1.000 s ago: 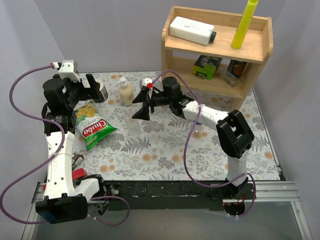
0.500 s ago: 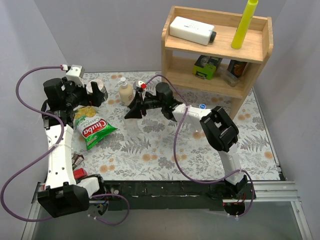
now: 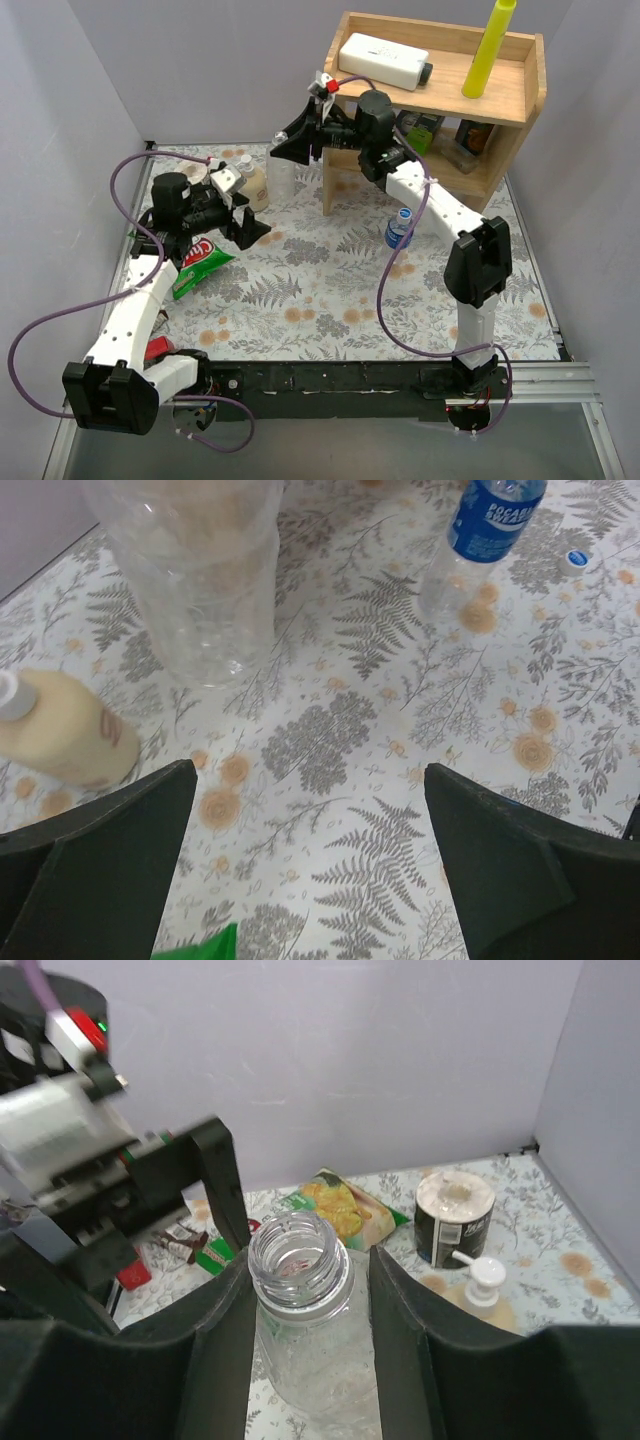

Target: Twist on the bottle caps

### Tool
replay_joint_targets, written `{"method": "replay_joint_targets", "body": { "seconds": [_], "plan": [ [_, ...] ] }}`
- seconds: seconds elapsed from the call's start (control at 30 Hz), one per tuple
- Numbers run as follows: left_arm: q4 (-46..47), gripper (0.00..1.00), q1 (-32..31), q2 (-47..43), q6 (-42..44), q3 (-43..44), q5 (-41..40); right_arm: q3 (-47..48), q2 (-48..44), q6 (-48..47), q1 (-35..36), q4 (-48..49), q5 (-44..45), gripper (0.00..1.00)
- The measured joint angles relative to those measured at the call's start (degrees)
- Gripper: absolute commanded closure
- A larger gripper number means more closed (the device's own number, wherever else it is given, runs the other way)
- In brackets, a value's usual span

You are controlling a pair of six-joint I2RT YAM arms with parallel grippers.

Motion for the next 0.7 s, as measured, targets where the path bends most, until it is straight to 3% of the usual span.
{"method": "replay_joint_targets", "body": {
  "seconds": [0.3, 0.7],
  "plan": [
    [15.2, 0.02, -6.9, 7.5, -5.4, -0.3, -3.9, 0.2, -5.3, 0.4, 0.5, -3.4, 1.9, 0.99],
    [25.2, 0.02, -11.6, 12.4, -8.9, 0.0, -8.1, -3.6, -5.4, 4.4, 0.9, -5.6, 6.5, 0.99]
  ]
}}
